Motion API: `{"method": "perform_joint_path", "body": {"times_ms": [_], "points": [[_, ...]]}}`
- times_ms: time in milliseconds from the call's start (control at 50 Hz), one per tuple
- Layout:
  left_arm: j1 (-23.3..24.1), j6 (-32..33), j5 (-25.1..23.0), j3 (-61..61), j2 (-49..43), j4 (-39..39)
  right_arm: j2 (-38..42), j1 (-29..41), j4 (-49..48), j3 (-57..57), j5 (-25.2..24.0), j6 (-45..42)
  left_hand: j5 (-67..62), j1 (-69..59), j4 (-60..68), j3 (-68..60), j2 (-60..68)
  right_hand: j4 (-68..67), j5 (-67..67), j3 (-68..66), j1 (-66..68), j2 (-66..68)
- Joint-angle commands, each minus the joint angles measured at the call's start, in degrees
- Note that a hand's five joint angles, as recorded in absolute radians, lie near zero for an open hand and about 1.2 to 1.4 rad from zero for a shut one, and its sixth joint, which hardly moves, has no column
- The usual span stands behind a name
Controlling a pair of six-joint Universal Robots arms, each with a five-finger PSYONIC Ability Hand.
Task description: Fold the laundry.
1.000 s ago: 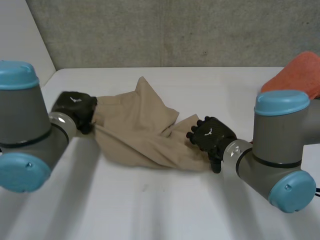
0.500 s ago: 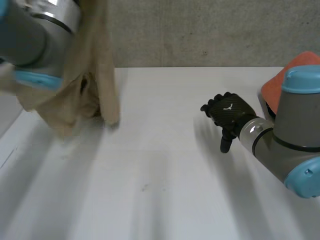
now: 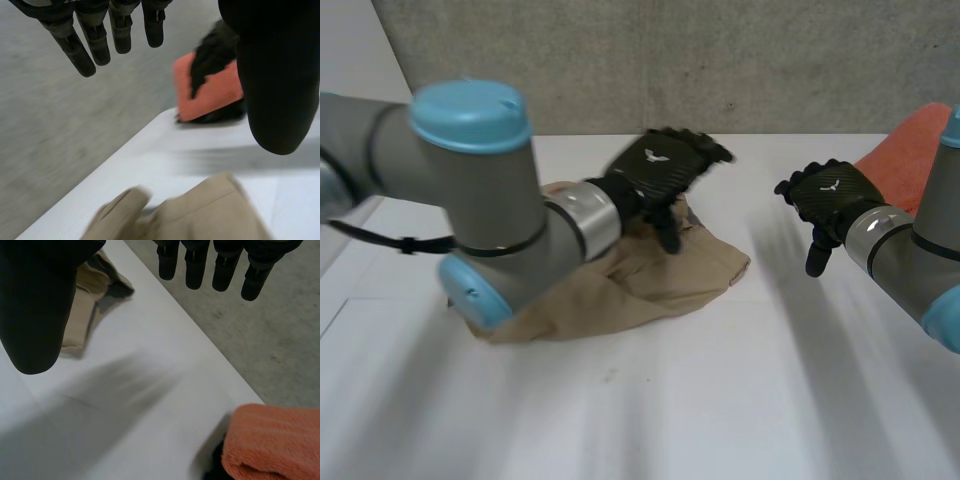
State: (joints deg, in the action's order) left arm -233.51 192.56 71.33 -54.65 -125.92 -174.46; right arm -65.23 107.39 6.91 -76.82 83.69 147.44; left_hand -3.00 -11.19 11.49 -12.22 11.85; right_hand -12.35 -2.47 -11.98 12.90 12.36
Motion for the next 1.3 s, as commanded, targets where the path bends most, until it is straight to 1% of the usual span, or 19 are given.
{"method": "perform_joint_path", "body": {"times_ms": [20, 100, 160, 180, 300, 400, 500, 640, 680, 720, 740, 760, 780, 800, 880, 1040, 1100, 1200, 1300], "points": [[-2.73, 0.62, 15.56, -14.92, 11.47, 1.32, -2.0, 1.94, 3.46, -3.42, -10.54, -3.64, 3.0, 1.19, -1.49, 2.22, -1.85, 2.35, 2.47, 1.98, -2.9, -2.36], [-3.7, 0.53, 23.39, -23.62, 15.6, 1.58, -1.22, 3.26, 3.81, -4.65, -17.22, -8.55, 3.0, 1.19, -1.49, 2.22, -1.85, 1.39, 1.5, 1.01, -1.94, -1.4], [-3.7, 0.71, 26.31, -28.65, 17.02, 1.85, 0.62, 3.97, 3.73, -4.48, -19.18, -11.73, 2.8, 0.99, -1.28, 2.01, -1.64, -4.19, -4.07, -4.57, 3.64, 4.18], [-3.62, 0.88, 27.28, -31.45, 17.64, 1.76, 2.54, 4.41, 3.81, -3.78, -19.18, -14.0, 2.13, 0.32, -0.61, 1.34, -0.97, -9.54, -9.42, -9.92, 8.99, 9.53], [-4.58, 3.69, 25.97, -37.54, 16.77, -1.22, 9.85, 5.64, 3.73, 1.75, -18.13, -19.55, -3.94, -5.75, 5.45, -4.72, 5.09, -19.17, -19.05, -19.54, 18.62, 19.16], [-7.65, 7.73, 24.3, -37.81, 12.38, -5.8, 15.65, 6.34, 1.8, 6.94, -16.55, -20.18, -3.1, -4.91, 4.61, -3.88, 4.25, -20.02, -19.91, -20.4, 19.47, 20.01], [-10.02, 14.05, 23.94, -34.04, 4.83, -9.4, 20.83, 6.96, -3.38, 11.24, -15.32, -18.77, 0.1, -1.71, 1.41, -0.68, 1.05, -20.02, -19.91, -20.4, 19.47, 20.01], [-11.79, 19.6, 25.44, -28.32, -2.3, -9.4, 25.76, 7.75, -10.5, 14.68, -13.21, -16.49, -0.22, -2.03, 1.73, -1.01, 1.38, -20.02, -19.91, -20.4, 19.47, 20.01], [-11.79, 20.39, 26.05, -26.74, -3.1, -9.67, 27.17, 7.93, -12.62, 15.82, -11.89, -15.7, -11.62, -13.43, 13.14, -12.41, 12.78, -22.36, -22.25, -22.74, 21.81, 22.36], [-11.79, 20.4, 26.32, -26.12, -3.19, -9.93, 28.22, 8.1, -13.32, 16.7, -11.1, -15.52, -23.55, -25.36, 25.07, -24.34, 24.71, -31.07, -30.95, -31.44, 30.52, 31.06], [-11.7, 20.13, 26.58, -25.68, -2.84, -10.28, 29.01, 8.36, -13.93, 17.92, -10.31, -14.99, -41.1, -42.91, 42.61, -41.89, 42.26, -51.11, -50.99, -51.48, 50.56, 51.1], [-11.61, 19.96, 26.58, -25.5, -2.4, -10.54, 29.37, 8.36, -14.03, 18.45, -9.96, -14.82, -52.43, -54.25, 53.95, -53.22, 53.59, -61.3, -61.18, -61.68, 60.75, 61.29], [-11.61, 19.61, 26.67, -25.5, -1.79, -10.81, 29.54, 8.36, -13.94, 18.89, -9.52, -14.55, -62.87, -64.68, 64.39, -63.66, 64.03, -67.59, -67.47, -67.96, 67.04, 67.58], [-11.53, 19.26, 26.67, -25.5, -1.0, -11.07, 29.63, 8.36, -13.77, 19.16, -9.17, -14.2, -66.96, -68.77, 68.47, -67.74, 68.11, -67.65, -67.53, -68.02, 67.1, 67.64], [-10.91, 16.36, 27.02, -25.85, 4.88, -11.78, 27.53, 8.02, -11.57, 19.34, -7.49, -10.43, -67.0, -68.81, 68.51, -67.78, 68.15, -67.65, -67.53, -68.02, 67.1, 67.64], [-10.03, 10.47, 26.58, -23.32, 21.57, -8.71, 11.47, 4.42, -2.89, 18.1, -6.79, 8.8, -67.0, -68.81, 68.51, -67.78, 68.15, -67.65, -67.53, -68.02, 67.1, 67.64], [-10.03, 9.5, 25.97, -20.59, 26.07, -6.34, 6.36, 3.1, 1.34, 19.16, -7.05, 11.9, -67.0, -68.81, 68.51, -67.78, 68.15, -67.65, -67.53, -68.02, 67.1, 67.64], [-10.21, 7.48, 23.51, -11.64, 33.62, 2.17, -3.3, 0.99, 8.37, 23.72, -8.02, 13.66, -67.0, -68.81, 68.51, -67.78, 68.15, -67.65, -67.53, -68.02, 67.1, 67.64], [-10.91, 5.1, 22.8, -1.88, 34.96, 7.11, -6.05, 1.07, 7.51, 28.73, -8.64, 15.42, -67.0, -68.81, 68.51, -67.78, 68.15, -67.65, -67.53, -68.02, 67.1, 67.64]]}}
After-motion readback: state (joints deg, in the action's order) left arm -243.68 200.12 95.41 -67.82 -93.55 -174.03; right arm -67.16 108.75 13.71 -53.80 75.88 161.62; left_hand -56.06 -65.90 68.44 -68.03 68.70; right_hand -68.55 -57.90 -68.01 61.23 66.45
